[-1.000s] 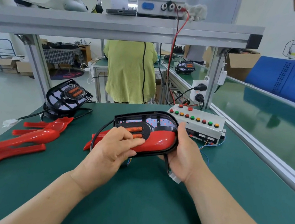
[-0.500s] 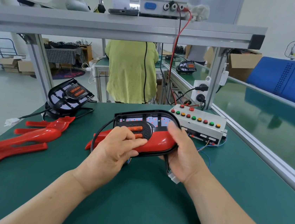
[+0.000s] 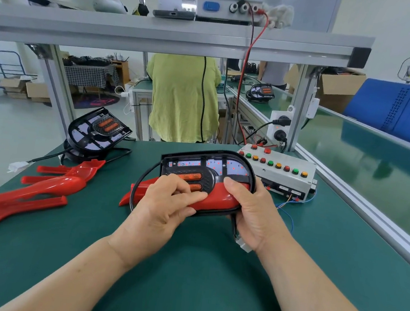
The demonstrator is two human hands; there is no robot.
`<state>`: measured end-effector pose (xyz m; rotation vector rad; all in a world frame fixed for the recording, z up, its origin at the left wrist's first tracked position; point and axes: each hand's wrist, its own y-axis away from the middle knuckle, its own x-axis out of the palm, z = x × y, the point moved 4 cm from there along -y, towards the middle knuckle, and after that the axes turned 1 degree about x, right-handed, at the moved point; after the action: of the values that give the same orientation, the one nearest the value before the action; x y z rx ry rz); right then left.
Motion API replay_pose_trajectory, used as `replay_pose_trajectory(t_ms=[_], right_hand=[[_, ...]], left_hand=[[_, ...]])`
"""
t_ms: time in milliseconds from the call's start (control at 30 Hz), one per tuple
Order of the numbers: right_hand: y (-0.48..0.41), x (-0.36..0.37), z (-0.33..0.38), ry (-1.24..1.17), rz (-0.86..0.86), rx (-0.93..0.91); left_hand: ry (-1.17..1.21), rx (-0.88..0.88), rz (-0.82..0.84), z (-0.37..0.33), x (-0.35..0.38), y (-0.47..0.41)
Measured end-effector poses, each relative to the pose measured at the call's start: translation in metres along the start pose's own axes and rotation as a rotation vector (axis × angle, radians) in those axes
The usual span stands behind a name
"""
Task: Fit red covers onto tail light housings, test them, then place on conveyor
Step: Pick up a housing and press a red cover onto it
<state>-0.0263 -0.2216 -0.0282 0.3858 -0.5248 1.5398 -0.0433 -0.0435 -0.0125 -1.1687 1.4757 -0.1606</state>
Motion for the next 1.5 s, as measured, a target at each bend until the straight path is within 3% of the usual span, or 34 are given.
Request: replay_pose_trajectory(t_ms=[200,333,433,533,667,767,867,1233,1500], right_hand=[[-0.002,-0.001,0.002,0.004,-0.025,-0.014],[-0.006,-0.011,0.008,-0.034,-0.055,-0.015],[-0.007,-0.014,0.009,-0.031,-0.057,-0.004],[-0.007,-0.012,0.008,-0.038,-0.027,-0.004],[-0.004,-0.009,0.007,-0.019,-0.004,-0.007],[-0.003,-0.008,0.006,-0.003,0.002,-0.006],[-0.003,-0.007,0.005,0.002,-0.003,-0.003],[-0.003,-0.005,0.002,-0.009,0.074,-0.007],[-0.003,-0.006,0.002,0.012,0.031,-0.005]], left_hand=[[0.107,-0.113,-0.044,0.004,-0.003,0.000],[0.251,-0.506,-0.342,0.029,-0.028,0.000],[0.407,-0.781,-0.178,0.046,-0.026,0.007],[0.655,-0.859,0.002,0.045,-0.013,0.011],[1.016,-0.951,0.075,0.036,0.001,0.010],[1.286,-1.002,0.054,0.032,0.003,0.009],[1.374,-1.012,0.093,0.034,-0.002,0.008],[1.298,-0.976,0.134,0.039,-0.006,0.011],[1.218,-0.930,0.132,0.039,-0.005,0.010]])
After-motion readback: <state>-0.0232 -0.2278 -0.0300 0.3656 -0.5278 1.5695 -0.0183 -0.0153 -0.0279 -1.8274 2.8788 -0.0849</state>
